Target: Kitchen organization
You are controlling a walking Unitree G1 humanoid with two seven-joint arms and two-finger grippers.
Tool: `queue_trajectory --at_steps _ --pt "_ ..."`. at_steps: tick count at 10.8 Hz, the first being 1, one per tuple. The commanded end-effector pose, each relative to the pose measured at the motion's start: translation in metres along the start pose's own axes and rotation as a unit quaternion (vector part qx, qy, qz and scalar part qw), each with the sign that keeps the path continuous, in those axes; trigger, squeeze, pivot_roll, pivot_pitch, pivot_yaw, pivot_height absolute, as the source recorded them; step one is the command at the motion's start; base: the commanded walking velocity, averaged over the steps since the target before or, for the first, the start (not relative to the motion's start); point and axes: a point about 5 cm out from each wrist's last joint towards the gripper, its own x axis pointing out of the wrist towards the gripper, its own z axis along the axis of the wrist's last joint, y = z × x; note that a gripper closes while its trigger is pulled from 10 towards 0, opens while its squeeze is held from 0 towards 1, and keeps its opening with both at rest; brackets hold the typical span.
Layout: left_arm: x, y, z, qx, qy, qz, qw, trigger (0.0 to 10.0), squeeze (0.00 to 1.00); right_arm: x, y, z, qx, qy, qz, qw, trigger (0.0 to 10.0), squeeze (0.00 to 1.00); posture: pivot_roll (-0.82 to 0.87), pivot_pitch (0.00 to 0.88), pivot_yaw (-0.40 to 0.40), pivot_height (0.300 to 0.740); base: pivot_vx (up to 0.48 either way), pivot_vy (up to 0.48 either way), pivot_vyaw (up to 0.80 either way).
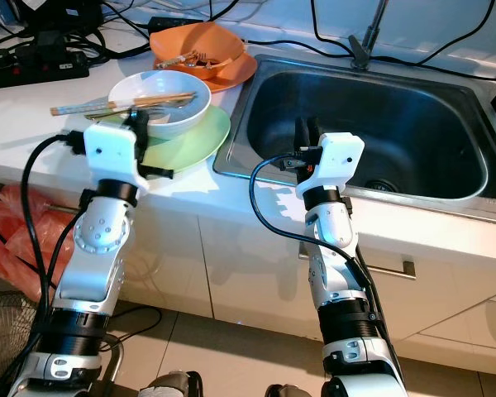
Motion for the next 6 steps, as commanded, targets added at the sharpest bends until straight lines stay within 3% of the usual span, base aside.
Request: queue_trajectory --at_steps 1,4,6 --pt "0.003 -0.009 0.007 -0.010 0.001 -0.033 0.999 10.0 0.00 -0.003 -0.003 -0.003 0.000 0.005 -0.003 1.000 10.0 0.00 0.15 0.108 -0.045 0.740 0.000 0.000 0.00" --pt "0.009 -0.018 0.018 -0.051 0.019 -0.080 0.995 10.0 0.00 -0.003 -0.001 -0.004 0.001 0.008 0.000 1.000 10.0 0.00 0.15 0.107 -0.042 0.740 0.000 0.000 0.00" --pt "0.011 -0.016 0.022 -0.056 0.020 -0.082 0.995 10.0 0.00 -0.003 -0.001 -0.005 0.002 0.009 0.001 1.000 10.0 0.00 0.15 0.108 -0.041 0.740 0.000 0.000 0.00"
